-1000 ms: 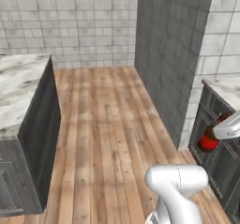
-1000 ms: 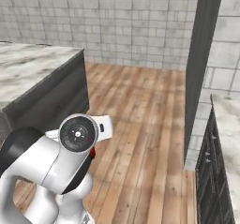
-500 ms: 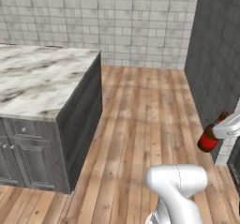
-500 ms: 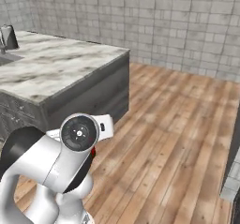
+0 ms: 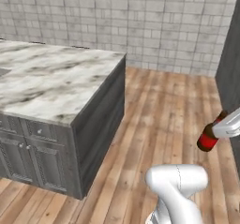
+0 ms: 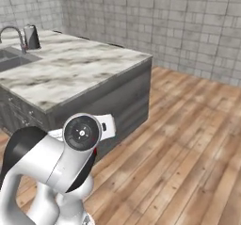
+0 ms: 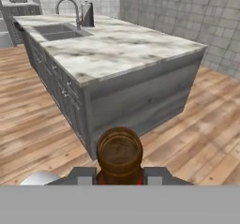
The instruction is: Move the drinks to the dining counter.
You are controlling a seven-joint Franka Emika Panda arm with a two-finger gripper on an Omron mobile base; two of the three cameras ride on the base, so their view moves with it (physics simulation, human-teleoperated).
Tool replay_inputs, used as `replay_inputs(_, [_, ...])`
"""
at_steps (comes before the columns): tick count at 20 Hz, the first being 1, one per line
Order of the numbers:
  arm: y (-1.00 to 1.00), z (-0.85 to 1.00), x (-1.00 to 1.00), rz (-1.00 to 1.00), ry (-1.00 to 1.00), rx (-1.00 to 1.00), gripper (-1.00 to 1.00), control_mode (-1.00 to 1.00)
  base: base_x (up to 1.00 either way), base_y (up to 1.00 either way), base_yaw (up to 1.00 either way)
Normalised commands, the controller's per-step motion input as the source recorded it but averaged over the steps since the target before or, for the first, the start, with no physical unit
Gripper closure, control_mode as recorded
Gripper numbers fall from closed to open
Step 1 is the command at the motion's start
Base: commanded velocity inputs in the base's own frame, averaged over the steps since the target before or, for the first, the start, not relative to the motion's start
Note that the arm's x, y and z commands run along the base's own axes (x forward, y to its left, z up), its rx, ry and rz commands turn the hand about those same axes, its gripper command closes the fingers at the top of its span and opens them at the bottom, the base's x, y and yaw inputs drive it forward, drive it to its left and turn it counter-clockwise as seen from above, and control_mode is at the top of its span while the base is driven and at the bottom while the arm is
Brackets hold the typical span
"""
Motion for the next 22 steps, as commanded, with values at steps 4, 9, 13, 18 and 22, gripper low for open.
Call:
replay_inputs(4, [0.00,0.00,0.00,0.00,0.00,0.00,1.00,1.00,0.73,0.12,0.22])
replay_inputs(9, [0.00,0.00,0.00,0.00,0.00,0.00,1.00,1.00,0.80,0.12,0.16])
replay_inputs(13, [0.00,0.00,0.00,0.00,0.00,0.00,1.00,1.00,0.87,0.03,0.08])
replay_inputs(18, [0.00,0.00,0.00,0.00,0.00,0.00,1.00,1.00,0.90,0.00,0.06])
replay_inputs(22, [0.00,0.00,0.00,0.00,0.00,0.00,1.00,1.00,0.87,0.00,0.13])
